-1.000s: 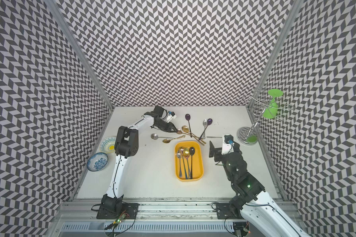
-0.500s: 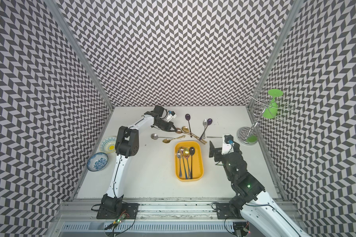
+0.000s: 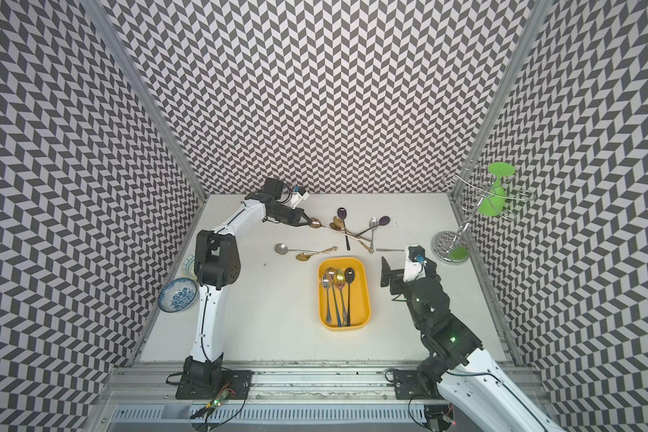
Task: Put the spoon into the storage box
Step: Pick up the spoon from the center of the board, then place the spoon in the storage box.
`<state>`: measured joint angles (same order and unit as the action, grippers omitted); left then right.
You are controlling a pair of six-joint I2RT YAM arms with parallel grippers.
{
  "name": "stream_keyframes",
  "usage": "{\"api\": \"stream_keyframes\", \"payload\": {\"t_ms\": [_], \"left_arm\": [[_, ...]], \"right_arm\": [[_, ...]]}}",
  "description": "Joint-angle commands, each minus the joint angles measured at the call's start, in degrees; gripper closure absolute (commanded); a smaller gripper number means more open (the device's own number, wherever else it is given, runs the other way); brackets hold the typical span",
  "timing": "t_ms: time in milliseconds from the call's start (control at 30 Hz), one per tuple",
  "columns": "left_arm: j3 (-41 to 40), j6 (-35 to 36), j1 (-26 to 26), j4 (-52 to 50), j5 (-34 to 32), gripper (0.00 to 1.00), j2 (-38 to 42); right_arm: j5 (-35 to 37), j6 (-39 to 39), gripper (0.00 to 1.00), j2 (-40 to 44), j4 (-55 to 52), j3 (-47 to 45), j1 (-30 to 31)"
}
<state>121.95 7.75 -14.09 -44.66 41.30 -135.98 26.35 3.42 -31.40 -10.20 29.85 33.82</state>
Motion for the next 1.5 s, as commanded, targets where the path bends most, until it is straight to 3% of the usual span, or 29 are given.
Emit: {"api": "stream_keyframes", "payload": {"t_ms": [0, 567, 733, 933, 1200, 1467], "left_arm": [[-0.7, 2.6, 0.1, -0.6, -1.0, 1.0, 5.1], [-11.0, 9.4, -1.4, -1.3, 4.7, 1.0, 20.6], [-10.5, 16.4, -3.3, -4.9, 3.5, 1.0, 22.6], [-7.9, 22.7, -5.5, -9.0, 1.6, 1.0, 22.2], [-4.4, 38.5, -10.7, -22.0, -0.9, 1.0, 20.2], [-5.8, 43.5, -16.1, -25.7, -8.0, 1.0, 18.1]], "right_arm": [[1.2, -0.3, 0.0, 0.7, 2.9, -0.2, -0.3], [-0.2, -0.3, 0.0, 1.4, 3.2, -0.2, -0.3], [1.1, -0.4, 0.0, 1.2, 3.1, -0.2, -0.3], [2.1, -0.4, 0.0, 1.2, 3.0, -0.3, -0.3], [1.3, -0.3, 0.0, 1.2, 3.2, -0.3, -0.3], [0.5, -0.3, 0.0, 1.4, 3.2, -0.3, -0.3]]}}
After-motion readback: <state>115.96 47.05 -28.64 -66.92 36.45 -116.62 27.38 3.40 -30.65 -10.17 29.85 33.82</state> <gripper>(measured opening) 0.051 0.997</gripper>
